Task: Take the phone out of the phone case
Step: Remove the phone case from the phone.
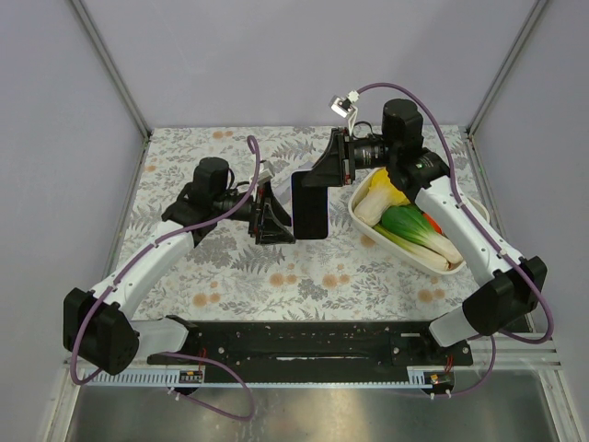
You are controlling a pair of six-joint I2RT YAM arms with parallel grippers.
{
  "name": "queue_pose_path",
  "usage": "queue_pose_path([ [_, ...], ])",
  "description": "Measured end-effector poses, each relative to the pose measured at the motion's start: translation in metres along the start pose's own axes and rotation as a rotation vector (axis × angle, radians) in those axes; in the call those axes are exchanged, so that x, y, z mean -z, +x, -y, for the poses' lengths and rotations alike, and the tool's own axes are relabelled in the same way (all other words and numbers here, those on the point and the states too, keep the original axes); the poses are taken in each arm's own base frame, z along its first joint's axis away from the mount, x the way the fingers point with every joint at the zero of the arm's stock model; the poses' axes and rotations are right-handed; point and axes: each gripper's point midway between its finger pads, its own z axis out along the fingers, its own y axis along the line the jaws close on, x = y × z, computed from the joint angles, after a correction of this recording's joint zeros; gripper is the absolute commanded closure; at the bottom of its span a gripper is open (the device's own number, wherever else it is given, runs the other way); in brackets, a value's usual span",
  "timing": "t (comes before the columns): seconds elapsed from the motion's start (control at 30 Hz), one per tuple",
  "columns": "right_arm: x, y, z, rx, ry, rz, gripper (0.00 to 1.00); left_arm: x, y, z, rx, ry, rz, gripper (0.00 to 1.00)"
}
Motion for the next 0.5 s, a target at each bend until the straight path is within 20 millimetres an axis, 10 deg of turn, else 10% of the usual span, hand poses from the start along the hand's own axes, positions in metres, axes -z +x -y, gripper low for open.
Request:
queue_pose_path([
  [0.5, -0.0014, -0.0009, 0.0083, 0.024, 0.023, 0.008, 1.00, -0.0007, -0.0027, 0.0025, -0.017, 0.019, 0.009, 0.28],
])
